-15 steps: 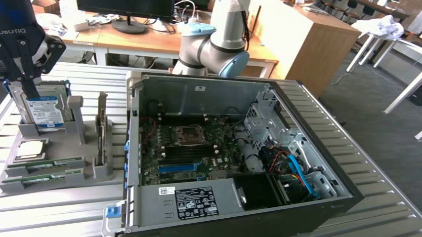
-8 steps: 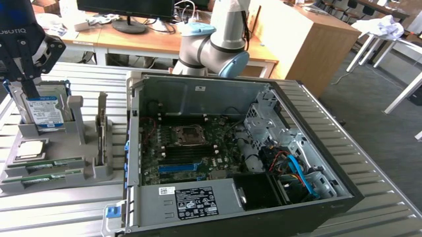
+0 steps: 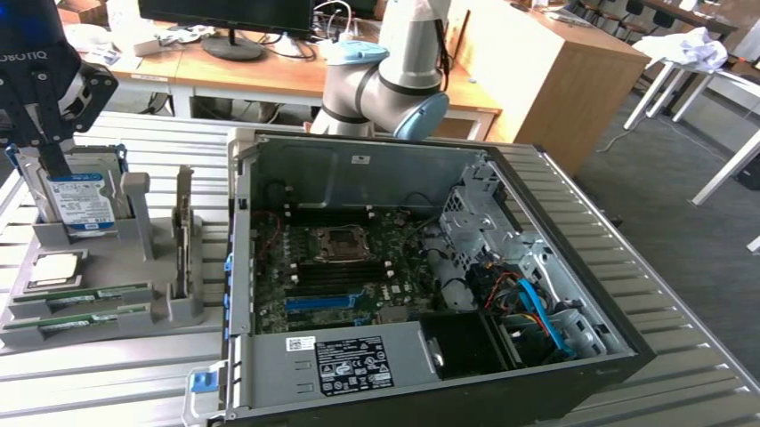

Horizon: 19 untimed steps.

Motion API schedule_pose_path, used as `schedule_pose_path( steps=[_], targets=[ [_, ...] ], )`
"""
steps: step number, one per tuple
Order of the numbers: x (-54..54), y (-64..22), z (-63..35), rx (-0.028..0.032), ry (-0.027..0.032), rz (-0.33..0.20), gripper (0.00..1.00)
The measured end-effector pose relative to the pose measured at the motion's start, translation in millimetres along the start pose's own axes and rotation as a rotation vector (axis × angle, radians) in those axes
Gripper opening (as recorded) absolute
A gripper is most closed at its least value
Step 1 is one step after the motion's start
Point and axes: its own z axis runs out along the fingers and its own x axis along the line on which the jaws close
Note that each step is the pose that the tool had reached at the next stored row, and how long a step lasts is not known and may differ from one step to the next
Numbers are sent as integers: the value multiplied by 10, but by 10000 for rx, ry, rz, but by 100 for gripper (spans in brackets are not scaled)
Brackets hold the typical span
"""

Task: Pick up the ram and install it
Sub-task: 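Pick up the ram and move it above insertion slot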

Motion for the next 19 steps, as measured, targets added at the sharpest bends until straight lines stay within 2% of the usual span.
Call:
schedule_pose_path(
  steps=[19],
  targets=[
    [0, 0, 0, 7, 32, -810, 10]
  ],
)
